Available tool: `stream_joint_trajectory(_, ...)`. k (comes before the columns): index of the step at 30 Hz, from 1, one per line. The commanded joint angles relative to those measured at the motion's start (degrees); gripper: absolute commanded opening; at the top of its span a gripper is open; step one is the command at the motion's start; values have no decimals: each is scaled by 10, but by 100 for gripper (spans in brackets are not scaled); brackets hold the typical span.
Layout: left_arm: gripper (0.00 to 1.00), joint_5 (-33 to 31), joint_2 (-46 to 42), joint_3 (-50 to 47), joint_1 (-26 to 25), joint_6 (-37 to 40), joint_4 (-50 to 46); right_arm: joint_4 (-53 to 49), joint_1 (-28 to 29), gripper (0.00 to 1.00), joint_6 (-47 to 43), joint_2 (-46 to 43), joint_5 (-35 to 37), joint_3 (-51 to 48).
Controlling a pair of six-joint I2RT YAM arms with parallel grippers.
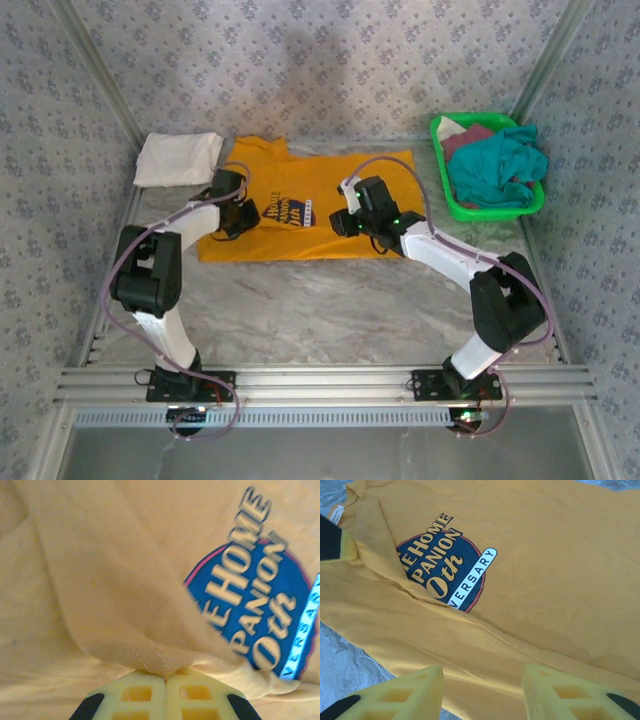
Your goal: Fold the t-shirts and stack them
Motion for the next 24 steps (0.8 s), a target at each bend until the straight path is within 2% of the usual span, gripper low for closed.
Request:
stream_joint_trajectory(1, 0, -15, 34, 59, -9, 25, -24, 4, -1, 47, 14, -17, 2, -7)
stream_joint_trajectory(6, 1, -37, 100, 173, -23, 64, -74, 4, -4, 47, 16, -21, 2, -12)
stream_joint_trajectory(7, 7, -42, 119, 205, -26, 78, -87, 4, -4, 48, 17, -21, 2, -12)
stream_joint_trajectory(9, 11, -59, 156, 272, -33, 108, -123, 2, -6, 48, 20, -22, 2, -12)
stream_joint_trajectory(12, 39, -98, 213, 390, -58, 170, -184, 0, -8, 48, 22, -22, 1, -14)
stream_joint_trajectory(14, 45, -120, 235, 457, -76, 196, -218, -4, -10, 48, 24, -22, 0, -13)
stream_joint_trajectory(16, 46, -142, 239, 491, -92, 214, -236, -6, -12, 48, 25, -23, 2, -13)
stream_joint_trajectory(18, 45, -157, 217, 478, -102, 212, -221, -8, -13, 48, 27, -25, 2, -13)
stream_joint_trajectory(20, 47, -150, 176, 419, -97, 185, -178, -9, -15, 48, 27, -27, 3, -15)
stream_joint_trajectory(22, 51, -119, 136, 343, -82, 154, -132, -7, -17, 48, 27, -29, 2, -17)
stream_joint_trajectory(24, 52, -88, 121, 299, -70, 136, -109, -4, -19, 48, 27, -31, 1, -19)
